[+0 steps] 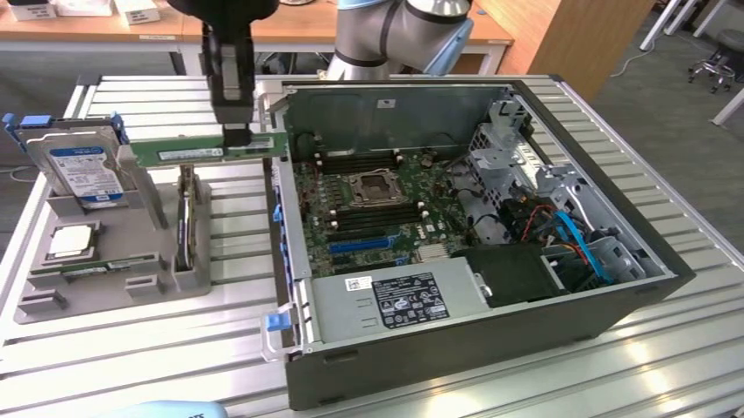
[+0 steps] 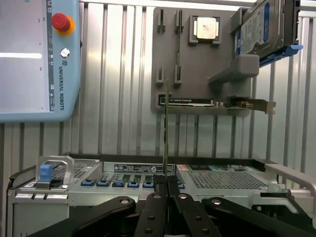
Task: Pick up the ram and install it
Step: 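Pick up the ram and move it above insertion slot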
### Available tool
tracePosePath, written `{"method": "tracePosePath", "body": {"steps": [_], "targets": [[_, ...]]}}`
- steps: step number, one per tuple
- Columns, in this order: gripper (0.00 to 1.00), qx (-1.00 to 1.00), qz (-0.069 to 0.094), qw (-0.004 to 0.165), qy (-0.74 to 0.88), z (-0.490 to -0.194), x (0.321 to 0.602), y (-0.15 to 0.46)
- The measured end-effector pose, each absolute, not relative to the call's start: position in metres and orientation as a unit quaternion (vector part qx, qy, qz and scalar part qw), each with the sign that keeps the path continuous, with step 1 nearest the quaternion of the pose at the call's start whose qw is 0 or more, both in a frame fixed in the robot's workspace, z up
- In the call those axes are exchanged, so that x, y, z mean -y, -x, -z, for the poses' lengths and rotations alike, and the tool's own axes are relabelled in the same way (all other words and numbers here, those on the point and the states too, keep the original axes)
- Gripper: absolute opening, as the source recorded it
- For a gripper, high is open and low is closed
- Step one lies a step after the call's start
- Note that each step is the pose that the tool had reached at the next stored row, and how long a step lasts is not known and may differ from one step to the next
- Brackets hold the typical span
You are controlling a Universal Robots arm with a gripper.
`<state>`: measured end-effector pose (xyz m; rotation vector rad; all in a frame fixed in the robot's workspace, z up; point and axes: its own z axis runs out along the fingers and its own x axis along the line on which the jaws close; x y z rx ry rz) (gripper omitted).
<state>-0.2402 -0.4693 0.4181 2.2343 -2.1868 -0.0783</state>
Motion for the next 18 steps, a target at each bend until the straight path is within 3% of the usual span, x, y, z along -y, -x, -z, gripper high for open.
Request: {"method": "tracePosePath", "body": {"steps": [18], "targets": [[0.12,0.699,0.025,0.007,-0.715,-0.418,0.470,0.194]]}}
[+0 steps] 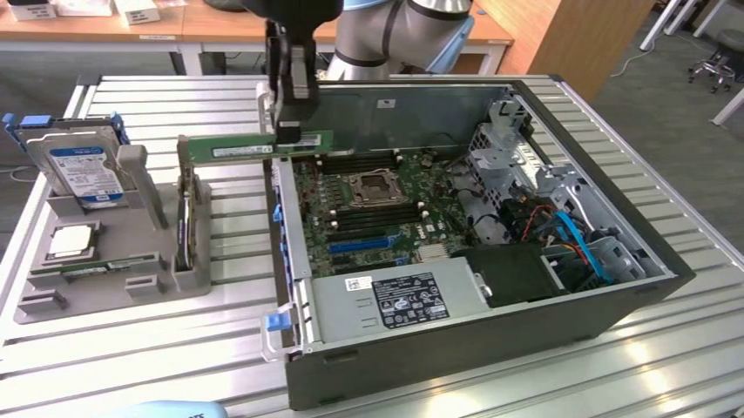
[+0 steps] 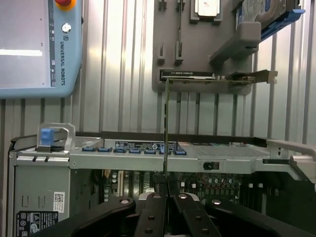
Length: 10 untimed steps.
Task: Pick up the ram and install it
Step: 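Pick up the ram and move it above insertion slot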
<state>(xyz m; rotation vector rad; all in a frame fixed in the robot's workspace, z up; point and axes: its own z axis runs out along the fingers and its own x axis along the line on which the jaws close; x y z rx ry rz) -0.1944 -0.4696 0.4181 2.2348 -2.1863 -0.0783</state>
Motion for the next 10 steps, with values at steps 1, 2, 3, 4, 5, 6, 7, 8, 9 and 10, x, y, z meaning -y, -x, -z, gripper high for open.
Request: {"method": "tracePosePath", "body": {"steps": [1,2,3,4,5,6,7,8,9,10], "targets": [[0.12,0.699,0.025,0.007,-0.715,-0.418,0.470,0.192],[0.12,0.699,0.025,0.007,-0.715,-0.418,0.470,0.189],[0.12,0.699,0.025,0.007,-0.715,-0.418,0.470,0.186],[0.12,0.699,0.025,0.007,-0.715,-0.418,0.470,0.184],[0.12,0.699,0.025,0.007,-0.715,-0.418,0.470,0.181],[0.12,0.699,0.025,0.007,-0.715,-0.418,0.470,0.178],[0.12,0.699,0.025,0.007,-0.715,-0.418,0.470,0.176],[0.12,0.699,0.025,0.007,-0.715,-0.418,0.470,0.173],[0.12,0.699,0.025,0.007,-0.715,-0.418,0.470,0.170],[0.12,0.699,0.025,0.007,-0.715,-0.418,0.470,0.168]]}}
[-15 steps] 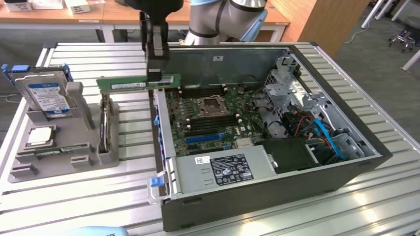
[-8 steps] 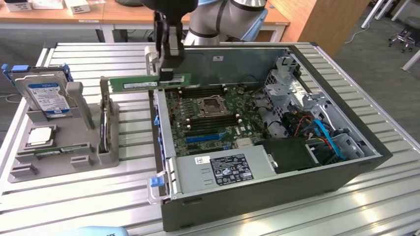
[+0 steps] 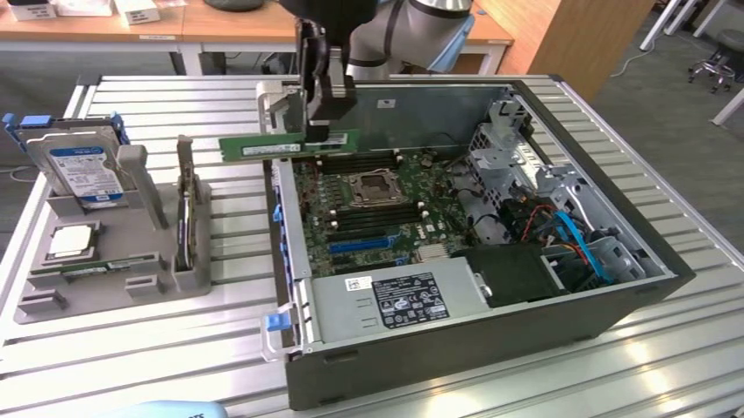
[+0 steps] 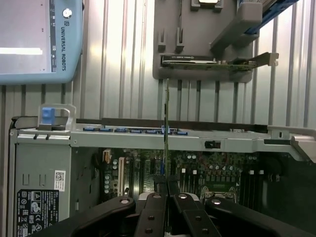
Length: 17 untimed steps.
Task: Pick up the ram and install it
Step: 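Pick up the ram and move it above insertion slot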
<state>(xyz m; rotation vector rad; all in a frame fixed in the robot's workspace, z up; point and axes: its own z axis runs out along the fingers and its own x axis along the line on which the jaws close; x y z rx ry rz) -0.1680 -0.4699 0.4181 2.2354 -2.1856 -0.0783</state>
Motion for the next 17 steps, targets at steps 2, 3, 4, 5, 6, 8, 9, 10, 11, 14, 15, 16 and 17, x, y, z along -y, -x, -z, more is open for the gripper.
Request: {"method": "tracePosePath", "body": {"steps": [2,3,4,5,6,8,9,10,11,14,15,16,17], "targets": [[0.12,0.699,0.025,0.007,-0.715,-0.418,0.470,0.163],[0.12,0.699,0.025,0.007,-0.715,-0.418,0.470,0.160],[0.12,0.699,0.025,0.007,-0.715,-0.418,0.470,0.158],[0.12,0.699,0.025,0.007,-0.715,-0.418,0.470,0.155],[0.12,0.699,0.025,0.007,-0.715,-0.418,0.470,0.153],[0.12,0.699,0.025,0.007,-0.715,-0.418,0.470,0.147],[0.12,0.698,0.025,0.007,-0.715,-0.418,0.470,0.144],[0.12,0.698,0.025,0.007,-0.715,-0.418,0.470,0.142],[0.12,0.698,0.025,0.007,-0.715,-0.418,0.470,0.139],[0.12,0.698,0.025,0.007,-0.715,-0.418,0.470,0.131],[0.12,0.698,0.025,0.007,-0.716,-0.418,0.471,0.128],[0.12,0.698,0.025,0.007,-0.716,-0.418,0.471,0.125],[0.12,0.698,0.025,0.007,-0.716,-0.418,0.471,0.123]]}}
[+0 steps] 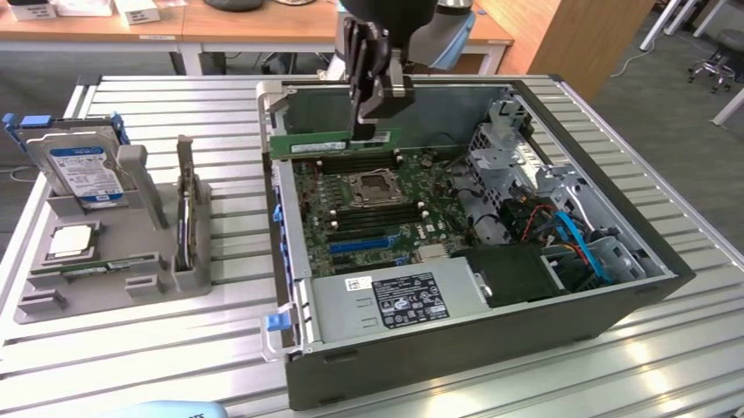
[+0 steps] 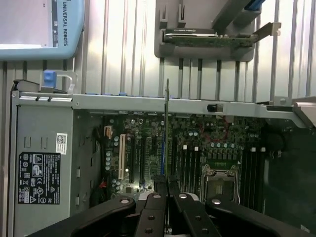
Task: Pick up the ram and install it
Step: 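Pick up the ram and move it above insertion slot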
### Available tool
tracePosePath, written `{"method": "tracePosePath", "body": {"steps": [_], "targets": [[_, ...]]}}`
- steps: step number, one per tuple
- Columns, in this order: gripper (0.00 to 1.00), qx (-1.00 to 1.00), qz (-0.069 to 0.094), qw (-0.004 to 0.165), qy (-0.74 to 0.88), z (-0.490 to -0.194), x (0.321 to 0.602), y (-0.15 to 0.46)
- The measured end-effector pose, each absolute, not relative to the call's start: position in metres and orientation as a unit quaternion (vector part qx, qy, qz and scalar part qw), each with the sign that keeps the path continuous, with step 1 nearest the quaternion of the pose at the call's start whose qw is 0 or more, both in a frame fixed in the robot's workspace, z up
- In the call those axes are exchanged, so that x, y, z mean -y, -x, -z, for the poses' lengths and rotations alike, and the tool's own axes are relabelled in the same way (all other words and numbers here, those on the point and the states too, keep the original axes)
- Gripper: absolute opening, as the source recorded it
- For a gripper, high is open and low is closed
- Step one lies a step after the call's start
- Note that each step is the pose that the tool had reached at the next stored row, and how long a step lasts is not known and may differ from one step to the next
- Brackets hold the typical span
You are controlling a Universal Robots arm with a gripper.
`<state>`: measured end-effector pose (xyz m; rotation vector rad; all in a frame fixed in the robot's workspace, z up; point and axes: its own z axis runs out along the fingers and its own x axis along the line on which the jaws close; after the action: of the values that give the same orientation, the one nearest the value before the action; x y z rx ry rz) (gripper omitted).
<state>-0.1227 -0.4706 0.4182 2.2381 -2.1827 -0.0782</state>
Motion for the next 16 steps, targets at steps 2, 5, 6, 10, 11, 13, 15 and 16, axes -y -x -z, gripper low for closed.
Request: {"method": "tracePosePath", "body": {"steps": [2,5,6,10,11,13,15,16], "targets": [[0.12,0.698,0.025,0.007,-0.716,-0.418,0.471,0.117],[0.12,0.698,0.025,0.007,-0.716,-0.418,0.471,0.109],[0.12,0.697,0.025,0.007,-0.716,-0.418,0.471,0.106],[0.12,0.697,0.025,0.007,-0.717,-0.418,0.471,0.095],[0.12,0.697,0.025,0.007,-0.717,-0.418,0.471,0.092],[0.12,0.696,0.025,0.007,-0.717,-0.418,0.471,0.086],[0.12,0.696,0.025,0.007,-0.717,-0.418,0.472,0.081],[0.12,0.696,0.025,0.007,-0.717,-0.418,0.472,0.078]]}}
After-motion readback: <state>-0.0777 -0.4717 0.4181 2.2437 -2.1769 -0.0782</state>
